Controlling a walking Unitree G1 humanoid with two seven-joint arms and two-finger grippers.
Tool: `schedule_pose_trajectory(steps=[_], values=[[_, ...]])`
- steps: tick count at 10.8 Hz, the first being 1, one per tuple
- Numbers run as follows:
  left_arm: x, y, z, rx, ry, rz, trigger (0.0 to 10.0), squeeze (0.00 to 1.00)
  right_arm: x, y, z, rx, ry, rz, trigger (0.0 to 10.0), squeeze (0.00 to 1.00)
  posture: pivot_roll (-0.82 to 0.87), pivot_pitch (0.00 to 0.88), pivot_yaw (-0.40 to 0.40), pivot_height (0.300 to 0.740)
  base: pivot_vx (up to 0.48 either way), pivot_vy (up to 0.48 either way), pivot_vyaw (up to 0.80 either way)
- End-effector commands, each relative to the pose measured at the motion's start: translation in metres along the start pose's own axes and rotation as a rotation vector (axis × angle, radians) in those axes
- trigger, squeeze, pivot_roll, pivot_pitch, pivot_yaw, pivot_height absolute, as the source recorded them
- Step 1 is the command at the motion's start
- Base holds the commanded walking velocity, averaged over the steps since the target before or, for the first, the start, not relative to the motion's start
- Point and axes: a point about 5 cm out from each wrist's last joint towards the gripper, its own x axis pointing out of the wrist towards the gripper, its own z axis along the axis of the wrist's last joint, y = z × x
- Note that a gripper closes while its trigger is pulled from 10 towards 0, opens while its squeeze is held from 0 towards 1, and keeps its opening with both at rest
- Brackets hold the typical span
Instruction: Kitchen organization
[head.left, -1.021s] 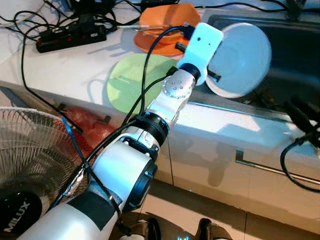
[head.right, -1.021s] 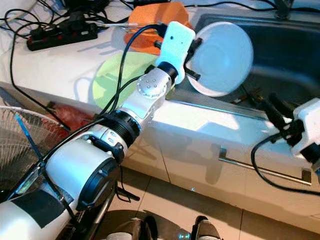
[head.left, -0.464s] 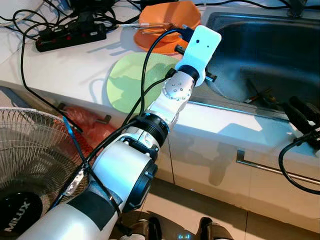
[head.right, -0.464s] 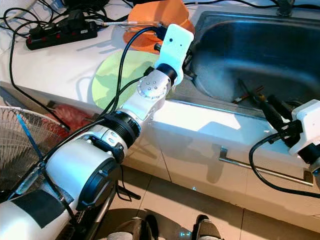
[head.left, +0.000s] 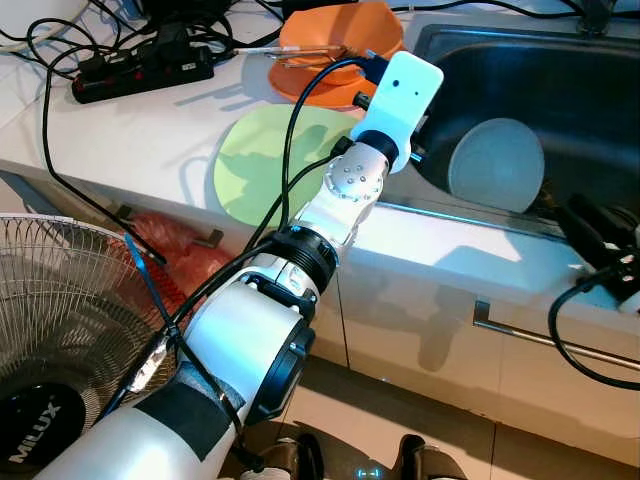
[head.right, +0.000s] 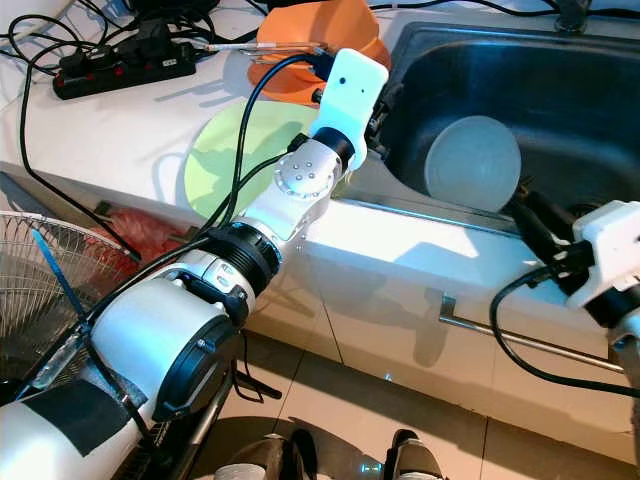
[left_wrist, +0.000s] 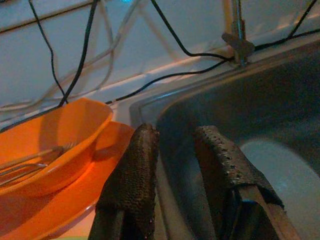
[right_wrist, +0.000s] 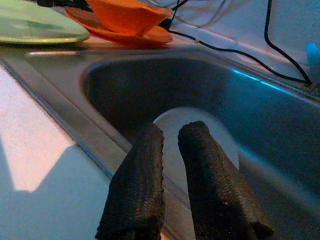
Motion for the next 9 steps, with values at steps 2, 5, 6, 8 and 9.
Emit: schedule_pose_trajectory(steps=[2, 5, 6, 8, 9], values=[[0.004, -0.027, 0.017, -0.093, -0.079, -0.057, 10.0, 0.0, 0.013, 0.012, -0.001, 0.047, -0.035, 0.029, 10.0, 0.0, -0.11, 0.201, 0.147, 0.74, 0.0, 0.0, 0.0], [-0.002, 0.031, 0.03, -0.077, -0.185, 0.035, 10.0, 0.0, 0.034, 0.029, -0.003, 0.111, -0.08, 0.064, 10.0, 0.0, -0.05, 0.186, 0.127, 0.74, 0.0, 0.0, 0.0], [-0.009, 0.053, 0.033, -0.069, -0.215, 0.065, 10.0, 0.0, 0.041, 0.037, -0.002, 0.13, -0.095, 0.101, 10.0, 0.0, -0.03, 0.183, 0.119, 0.74, 0.0, 0.0, 0.0], [-0.032, 0.083, 0.023, -0.086, -0.205, 0.093, 10.0, 0.0, 0.051, 0.042, -0.003, 0.15, -0.11, 0.134, 10.0, 0.0, -0.01, 0.176, 0.107, 0.74, 0.0, 0.0, 0.0], [-0.055, 0.102, 0.009, -0.114, -0.146, 0.094, 10.0, 0.0, 0.054, 0.044, -0.003, 0.16, -0.12, 0.143, 10.0, 0.0, 0.01, 0.173, 0.099, 0.74, 0.0, 0.0, 0.0]])
